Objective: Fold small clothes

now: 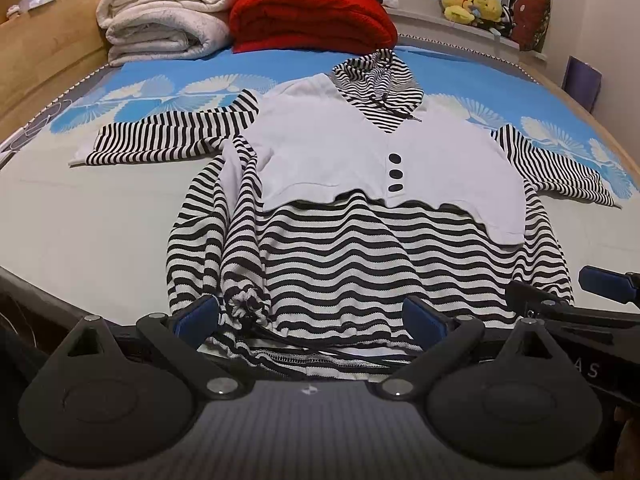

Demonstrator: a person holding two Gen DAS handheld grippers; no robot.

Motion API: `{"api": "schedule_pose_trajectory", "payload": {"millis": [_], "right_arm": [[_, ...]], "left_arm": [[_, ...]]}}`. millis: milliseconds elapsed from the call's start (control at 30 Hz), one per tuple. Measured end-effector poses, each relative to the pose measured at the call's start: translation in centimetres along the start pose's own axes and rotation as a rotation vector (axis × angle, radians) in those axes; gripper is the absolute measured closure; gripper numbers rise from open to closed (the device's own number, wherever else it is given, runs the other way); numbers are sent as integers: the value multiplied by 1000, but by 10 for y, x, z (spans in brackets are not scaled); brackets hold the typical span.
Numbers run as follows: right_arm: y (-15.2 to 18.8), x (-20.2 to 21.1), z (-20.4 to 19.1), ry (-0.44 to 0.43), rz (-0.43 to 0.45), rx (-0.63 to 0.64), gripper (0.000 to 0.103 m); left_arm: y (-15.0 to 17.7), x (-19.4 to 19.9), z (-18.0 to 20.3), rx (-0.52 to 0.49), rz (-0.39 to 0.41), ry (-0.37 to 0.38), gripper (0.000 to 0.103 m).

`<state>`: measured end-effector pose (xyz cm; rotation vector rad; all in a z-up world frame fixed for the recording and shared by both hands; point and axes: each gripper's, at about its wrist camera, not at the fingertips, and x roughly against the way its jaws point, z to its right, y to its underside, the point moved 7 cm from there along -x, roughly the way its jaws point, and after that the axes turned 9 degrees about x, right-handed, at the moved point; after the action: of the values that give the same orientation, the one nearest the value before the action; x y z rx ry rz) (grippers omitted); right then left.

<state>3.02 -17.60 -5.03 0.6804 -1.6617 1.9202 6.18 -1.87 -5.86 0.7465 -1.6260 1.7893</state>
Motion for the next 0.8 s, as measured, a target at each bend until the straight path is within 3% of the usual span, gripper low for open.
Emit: {"api": "schedule_pose_trajectory", "payload": {"millis": [800], "right_arm": [[7, -2, 0, -9, -31, -19, 25]], "left_arm": [[3, -3, -1, 2, -12, 1, 3]]}}
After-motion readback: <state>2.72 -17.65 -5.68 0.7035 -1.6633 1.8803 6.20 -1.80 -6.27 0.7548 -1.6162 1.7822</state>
